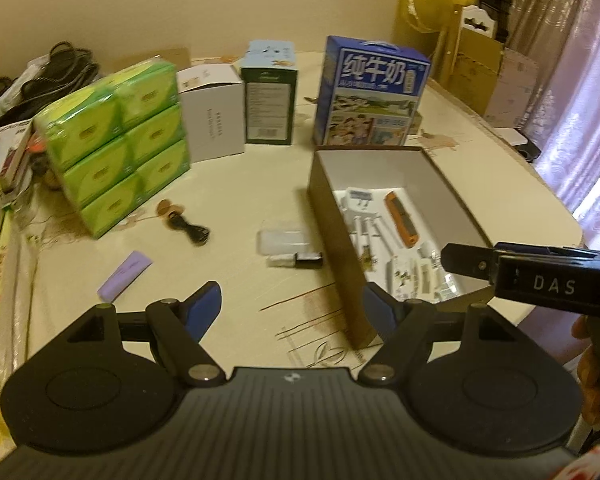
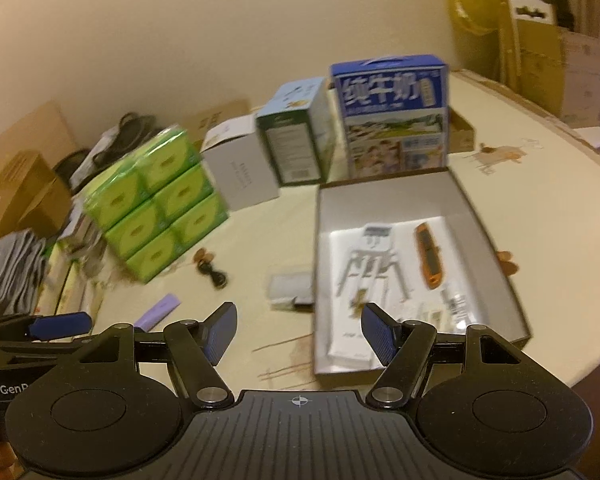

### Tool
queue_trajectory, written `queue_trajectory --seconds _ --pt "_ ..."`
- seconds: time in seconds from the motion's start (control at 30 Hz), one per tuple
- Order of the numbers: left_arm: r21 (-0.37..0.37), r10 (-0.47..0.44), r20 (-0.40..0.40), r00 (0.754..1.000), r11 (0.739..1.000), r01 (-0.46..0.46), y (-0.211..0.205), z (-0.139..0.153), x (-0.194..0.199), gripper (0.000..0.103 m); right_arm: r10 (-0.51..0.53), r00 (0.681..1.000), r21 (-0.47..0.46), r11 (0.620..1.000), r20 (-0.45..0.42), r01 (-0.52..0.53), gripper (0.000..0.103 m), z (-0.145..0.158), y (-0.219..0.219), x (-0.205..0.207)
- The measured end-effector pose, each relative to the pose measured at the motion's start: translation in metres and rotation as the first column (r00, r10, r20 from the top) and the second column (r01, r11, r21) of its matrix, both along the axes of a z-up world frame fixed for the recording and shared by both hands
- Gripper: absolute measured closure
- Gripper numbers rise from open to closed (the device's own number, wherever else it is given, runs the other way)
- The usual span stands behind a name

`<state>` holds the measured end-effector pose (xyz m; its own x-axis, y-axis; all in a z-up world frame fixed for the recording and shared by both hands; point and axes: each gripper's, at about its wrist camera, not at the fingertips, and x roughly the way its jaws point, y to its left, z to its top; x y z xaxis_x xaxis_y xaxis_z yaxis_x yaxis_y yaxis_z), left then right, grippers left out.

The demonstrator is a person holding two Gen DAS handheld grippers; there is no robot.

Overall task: Organize rigid objects
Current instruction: 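Open both tools and move them back toward the table items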

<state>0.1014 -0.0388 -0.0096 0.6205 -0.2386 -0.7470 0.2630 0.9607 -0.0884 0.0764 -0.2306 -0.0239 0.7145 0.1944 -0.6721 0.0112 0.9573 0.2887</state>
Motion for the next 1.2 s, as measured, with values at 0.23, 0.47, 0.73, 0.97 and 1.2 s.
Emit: queue_trajectory --seconds 0.23,0.47,0.73,0.97,1.2 --pt "0.017 0.047 -0.008 0.999 0.999 -0.046 0.028 -0.005 -0.004 0.029 0.080 0.997 -0.010 0.997 -0.010 -0.080 0.037 -0.007 0.033 0.004" --pt "0.022 0.084 -0.034 0.996 0.996 -0.083 0.045 -0.015 -0.002 0.029 0.111 0.993 -0.017 0.994 -0.039 -0.111 0.037 -0.017 0.049 0.010" --pt "0.036 0.109 -0.054 0.993 0.994 -0.107 0.053 -0.027 0.003 0.029 0.137 0.987 -0.025 0.990 -0.081 -0.140 0.037 -0.032 0.058 0.016" --pt "0.051 0.136 -0.084 0.987 0.990 -0.132 0.061 -0.045 0.014 0.029 0.162 0.978 -0.029 0.985 -0.129 -0.167 0.037 -0.051 0.066 0.029" --pt "0.055 0.155 -0.091 0.984 0.987 -0.151 0.071 -0.063 0.028 0.029 0.170 0.971 -0.029 0.984 -0.171 -0.177 0.037 -0.076 0.072 0.048"
